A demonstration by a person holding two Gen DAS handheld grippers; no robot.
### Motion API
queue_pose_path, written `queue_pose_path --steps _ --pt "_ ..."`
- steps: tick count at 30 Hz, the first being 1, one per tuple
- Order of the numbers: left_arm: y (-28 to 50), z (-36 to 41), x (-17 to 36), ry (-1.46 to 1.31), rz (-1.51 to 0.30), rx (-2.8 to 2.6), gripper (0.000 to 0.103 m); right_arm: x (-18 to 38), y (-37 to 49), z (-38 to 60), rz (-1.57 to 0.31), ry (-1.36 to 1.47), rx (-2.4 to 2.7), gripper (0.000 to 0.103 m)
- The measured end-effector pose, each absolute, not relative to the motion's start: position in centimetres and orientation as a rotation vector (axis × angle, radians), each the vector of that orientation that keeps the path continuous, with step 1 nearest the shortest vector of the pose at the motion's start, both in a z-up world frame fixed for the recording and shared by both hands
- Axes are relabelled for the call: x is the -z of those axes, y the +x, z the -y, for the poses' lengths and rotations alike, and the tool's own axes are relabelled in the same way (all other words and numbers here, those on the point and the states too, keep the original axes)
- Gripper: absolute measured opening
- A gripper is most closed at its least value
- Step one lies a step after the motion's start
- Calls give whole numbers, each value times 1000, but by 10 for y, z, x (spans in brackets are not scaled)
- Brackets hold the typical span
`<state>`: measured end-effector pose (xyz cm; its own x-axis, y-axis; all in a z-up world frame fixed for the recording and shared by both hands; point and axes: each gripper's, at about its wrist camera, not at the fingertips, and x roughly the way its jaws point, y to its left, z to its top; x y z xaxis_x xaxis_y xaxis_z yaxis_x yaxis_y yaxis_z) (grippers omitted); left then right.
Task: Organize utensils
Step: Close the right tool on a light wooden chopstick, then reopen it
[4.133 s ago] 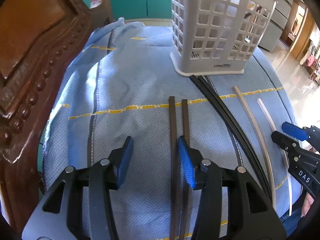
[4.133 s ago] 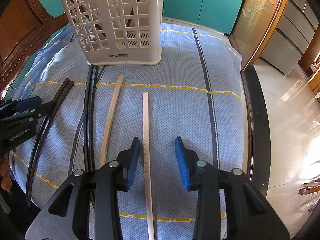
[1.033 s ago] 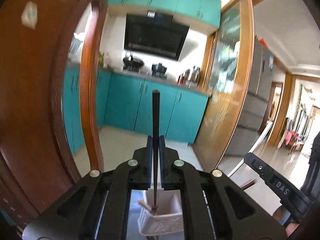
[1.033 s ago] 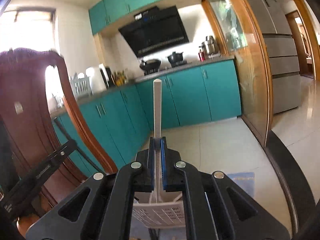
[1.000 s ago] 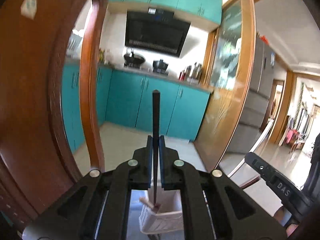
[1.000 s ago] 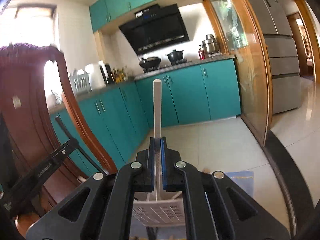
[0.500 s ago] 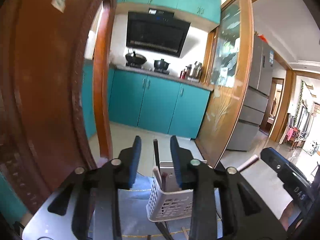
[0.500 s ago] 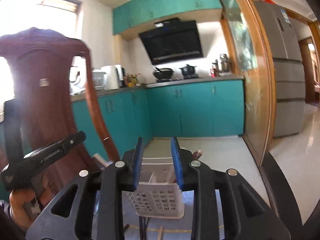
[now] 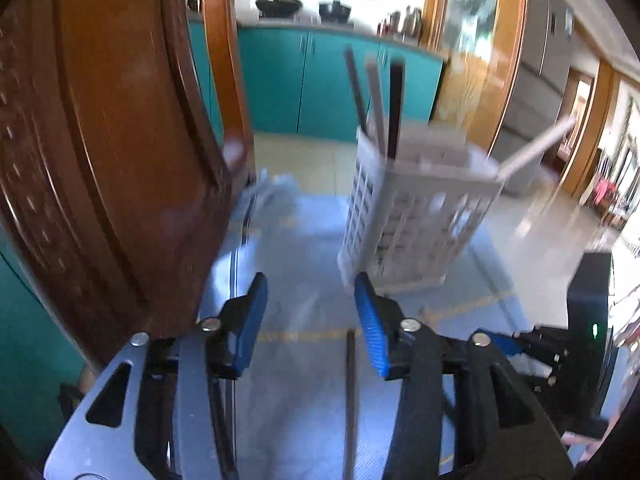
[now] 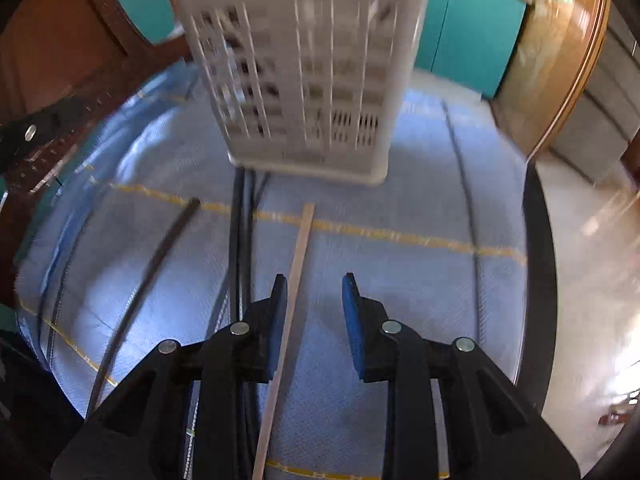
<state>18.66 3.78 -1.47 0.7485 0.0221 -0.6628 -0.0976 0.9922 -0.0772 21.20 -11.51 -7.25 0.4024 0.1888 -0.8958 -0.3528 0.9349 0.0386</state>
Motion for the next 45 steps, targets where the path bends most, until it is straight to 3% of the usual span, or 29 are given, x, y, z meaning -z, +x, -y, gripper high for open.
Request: queue_pose_path --steps 8,12,16,37,45 --pt "185 -31 30 -62 -761 -59 57 83 215 116 -1146 -119 -332 28" --pt "191 -25 32 -52 -781 -62 59 79 215 118 -1155 -103 -343 8" --pt "192 -28 40 -51 -806 -70 63 76 214 126 -1183 -50 -348 6" --pt "197 -11 85 27 -1011 -54 76 73 202 159 -1212 -44 -283 7" --pt "198 -12 95 17 -1052 -57 80 74 202 159 -1214 -46 -270 19"
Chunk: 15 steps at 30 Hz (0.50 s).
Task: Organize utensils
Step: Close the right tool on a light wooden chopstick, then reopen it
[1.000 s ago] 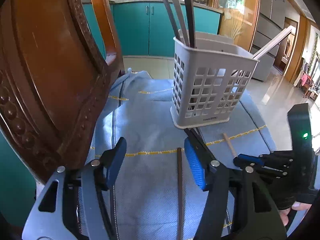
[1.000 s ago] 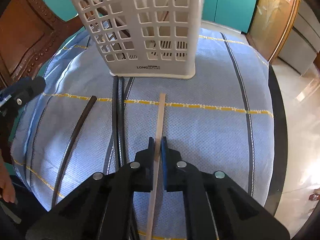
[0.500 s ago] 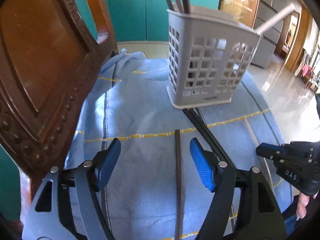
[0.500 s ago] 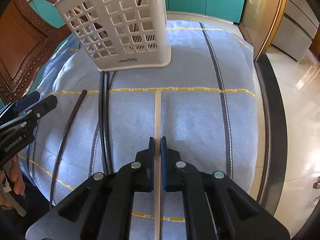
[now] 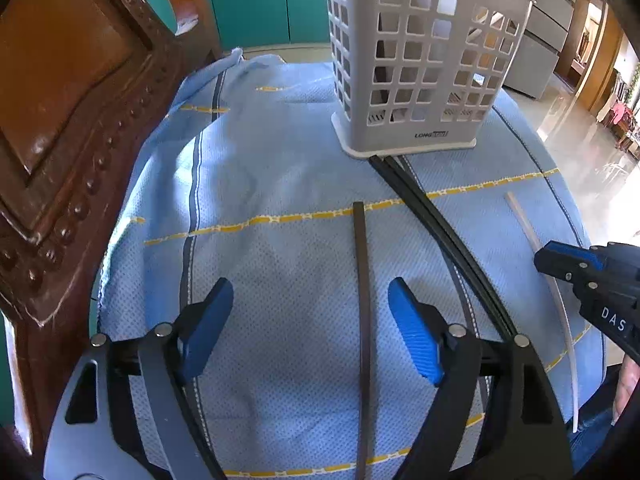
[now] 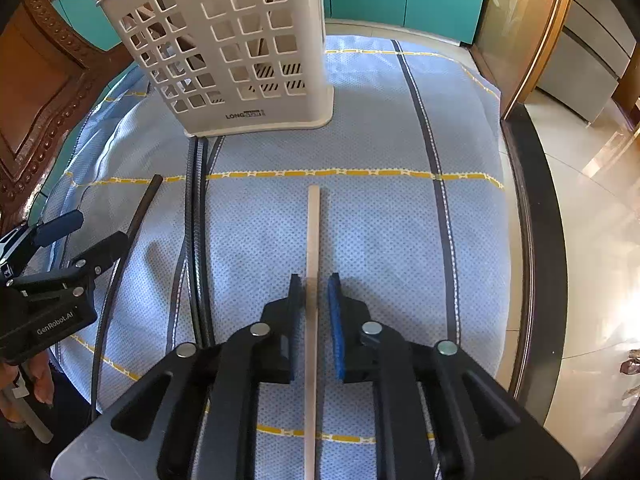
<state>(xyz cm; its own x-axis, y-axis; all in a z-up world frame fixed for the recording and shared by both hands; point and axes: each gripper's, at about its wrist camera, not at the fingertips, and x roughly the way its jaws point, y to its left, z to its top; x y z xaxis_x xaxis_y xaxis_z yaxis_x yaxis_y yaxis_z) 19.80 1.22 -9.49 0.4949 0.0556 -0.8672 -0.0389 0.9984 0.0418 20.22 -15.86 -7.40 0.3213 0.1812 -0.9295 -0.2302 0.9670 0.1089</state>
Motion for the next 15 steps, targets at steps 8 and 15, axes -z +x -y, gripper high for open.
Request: queue_pose_path --steps 8,15 --pt "201 -12 108 25 -1094 -48 82 74 203 158 -1212 -42 -270 35" --pt "201 -10 111 26 -1107 -39 84 75 204 158 -1210 -46 -262 40"
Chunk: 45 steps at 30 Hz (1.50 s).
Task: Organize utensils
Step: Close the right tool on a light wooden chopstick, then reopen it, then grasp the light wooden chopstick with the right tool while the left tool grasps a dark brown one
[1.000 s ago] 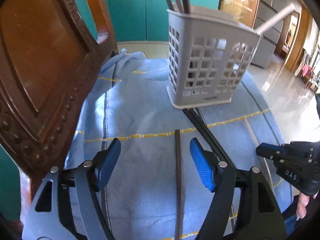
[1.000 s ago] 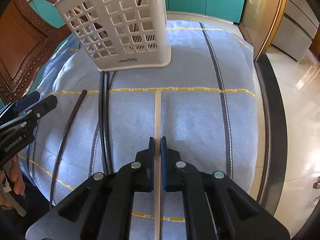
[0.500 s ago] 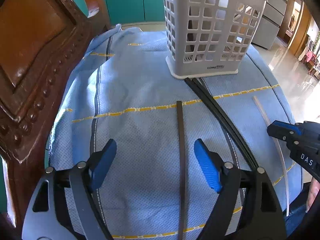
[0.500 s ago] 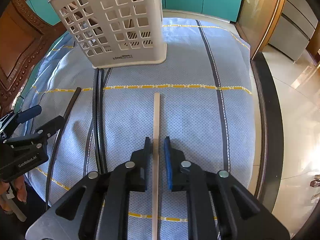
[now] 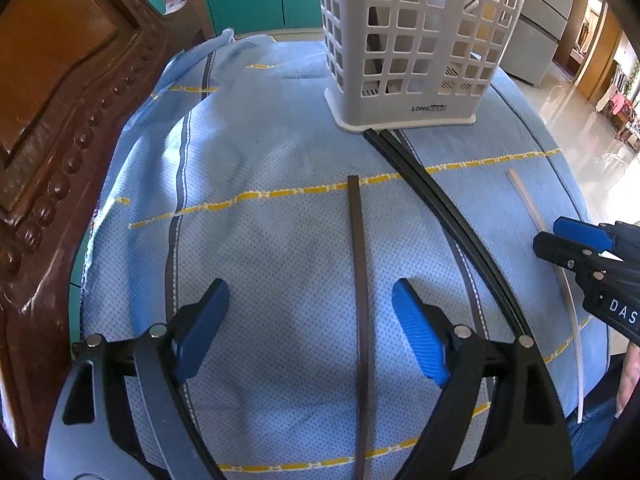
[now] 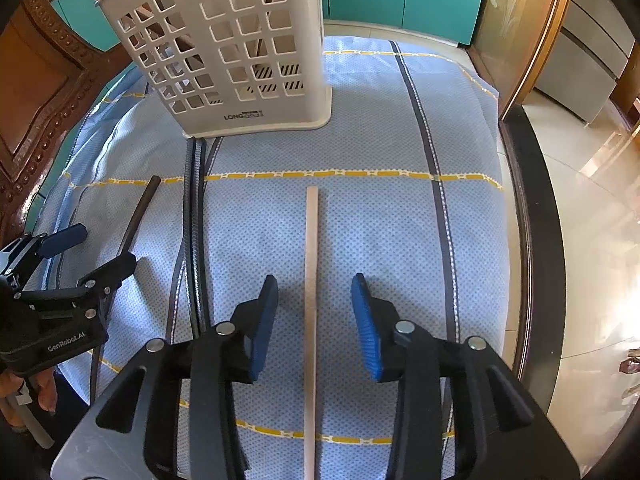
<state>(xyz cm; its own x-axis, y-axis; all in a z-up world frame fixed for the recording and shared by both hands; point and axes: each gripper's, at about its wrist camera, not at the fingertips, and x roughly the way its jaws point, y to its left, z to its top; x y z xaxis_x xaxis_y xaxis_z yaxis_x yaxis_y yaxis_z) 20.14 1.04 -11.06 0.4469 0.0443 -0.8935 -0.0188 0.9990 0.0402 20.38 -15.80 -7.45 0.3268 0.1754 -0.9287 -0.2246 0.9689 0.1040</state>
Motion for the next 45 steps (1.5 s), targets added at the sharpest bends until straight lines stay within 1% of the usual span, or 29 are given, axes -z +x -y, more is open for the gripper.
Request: queue_pose_path --steps 10,20,21,23,26,27,28,29,30,31,32,33,34,36,40,45 --pt "202 -26 105 -41 -1094 -30 84 75 204 158 -1205 -47 -252 41" --pt "217 -16 105 -27 -1068 -27 84 77 206 150 -1173 -105 -220 41" --pt "221 -15 107 -25 -1073 -34 83 77 206 148 -1168 -122 -214 41" --pt "226 -14 112 -22 -1092 -43 78 78 206 145 -1164 -132 -217 41" --pt "230 -13 113 -38 -1088 -44 76 78 207 144 -1164 -131 -225 40" --pt "230 -13 112 -38 -1086 -40 72 78 207 144 -1165 -127 -230 37" --pt "231 -12 112 -35 -1084 -34 67 78 207 144 -1165 -123 -235 29" --pt "231 -11 111 -32 -1082 -27 64 78 207 145 -1165 -119 -238 25" --pt "233 -12 111 -29 -1081 -21 57 77 207 145 -1166 -113 -243 16" --pt "233 -10 110 -25 -1079 -14 49 77 207 146 -1168 -105 -248 10" --pt "232 -9 109 -21 -1076 -3 43 77 207 146 -1170 -99 -254 7" --pt "231 -7 108 -17 -1073 6 30 77 207 146 -1173 -93 -261 7" --pt "231 -5 108 -11 -1071 18 19 77 207 146 -1172 -91 -263 6" --pt "230 -3 108 -7 -1068 27 8 77 206 147 -1170 -71 -270 6" --pt "222 -2 100 -16 -1029 9 7 59 203 152 -1090 -49 -278 6" --pt "196 2 59 4 -898 6 7 10 187 168 -931 16 -339 6"
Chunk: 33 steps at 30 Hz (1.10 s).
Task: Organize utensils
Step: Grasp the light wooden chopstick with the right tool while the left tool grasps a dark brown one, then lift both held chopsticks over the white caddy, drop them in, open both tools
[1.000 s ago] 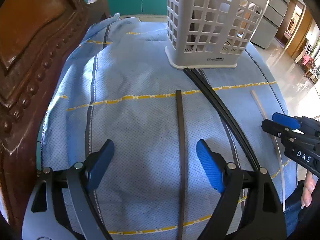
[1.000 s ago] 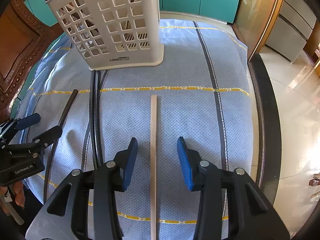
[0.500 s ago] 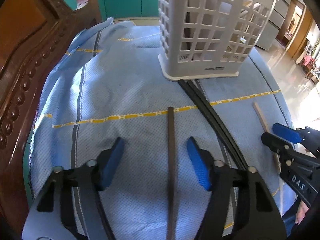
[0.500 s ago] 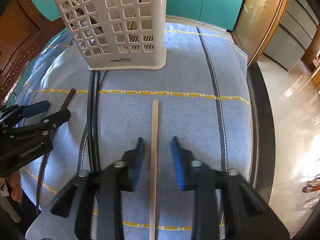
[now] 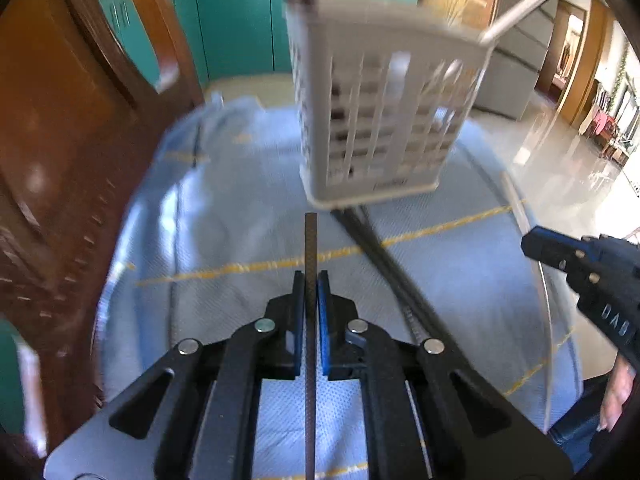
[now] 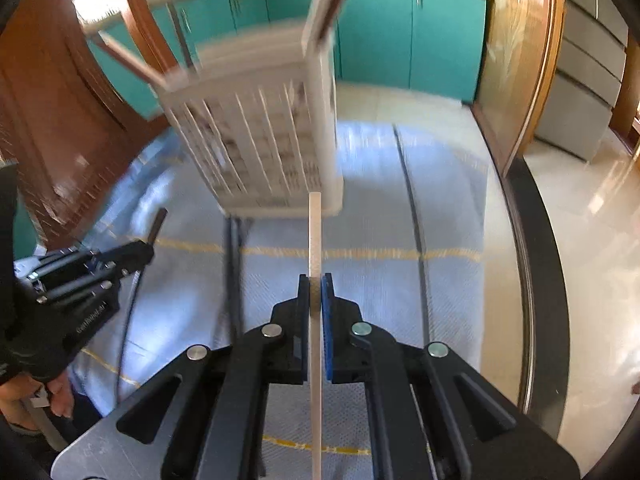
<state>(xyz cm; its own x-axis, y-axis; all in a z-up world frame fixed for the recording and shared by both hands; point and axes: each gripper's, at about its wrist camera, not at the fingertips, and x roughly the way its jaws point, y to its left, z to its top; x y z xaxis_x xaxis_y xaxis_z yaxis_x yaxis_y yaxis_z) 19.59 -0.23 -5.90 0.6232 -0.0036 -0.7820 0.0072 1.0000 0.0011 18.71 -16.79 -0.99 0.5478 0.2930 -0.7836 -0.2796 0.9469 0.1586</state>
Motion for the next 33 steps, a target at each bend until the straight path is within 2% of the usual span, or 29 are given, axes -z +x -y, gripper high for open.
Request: queue_pose_path --steps 9,18,21,26,33 --pt "139 9 -59 -21 -607 105 7 -94 162 201 -675 149 -431 6" --pt "163 -3 -167 -129 -366 171 7 -181 203 210 -453 341 -425 7" --pt "174 -14 -181 -182 -298 137 7 -185 224 211 -402 413 -385 7" --pt "204 -32 -175 -276 -311 133 7 -175 250 206 -388 448 -344 7" --pt "206 -49 -174 -349 -231 109 7 -139 271 174 -436 272 -248 6"
